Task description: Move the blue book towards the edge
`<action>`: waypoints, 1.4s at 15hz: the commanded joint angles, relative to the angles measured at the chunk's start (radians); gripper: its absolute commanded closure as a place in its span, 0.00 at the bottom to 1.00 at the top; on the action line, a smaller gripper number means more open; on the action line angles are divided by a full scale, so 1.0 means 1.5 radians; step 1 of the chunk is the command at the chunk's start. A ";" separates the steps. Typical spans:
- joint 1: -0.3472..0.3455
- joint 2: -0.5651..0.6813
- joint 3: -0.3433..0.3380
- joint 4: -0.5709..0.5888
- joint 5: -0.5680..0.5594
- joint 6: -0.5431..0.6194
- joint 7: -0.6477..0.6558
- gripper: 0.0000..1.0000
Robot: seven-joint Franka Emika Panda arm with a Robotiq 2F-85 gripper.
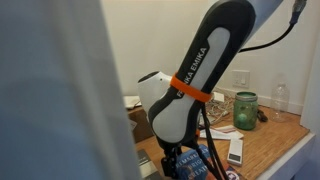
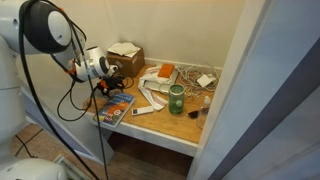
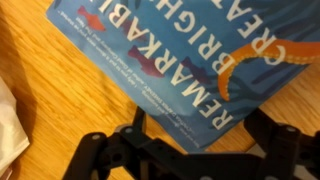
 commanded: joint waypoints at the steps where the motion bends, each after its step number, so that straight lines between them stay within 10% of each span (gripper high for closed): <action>1: -0.017 -0.039 0.004 -0.047 -0.042 0.011 -0.017 0.00; 9: -0.026 -0.056 0.001 -0.036 -0.048 -0.003 0.019 0.00; 21: -0.060 -0.172 0.022 -0.152 0.156 -0.075 0.249 0.00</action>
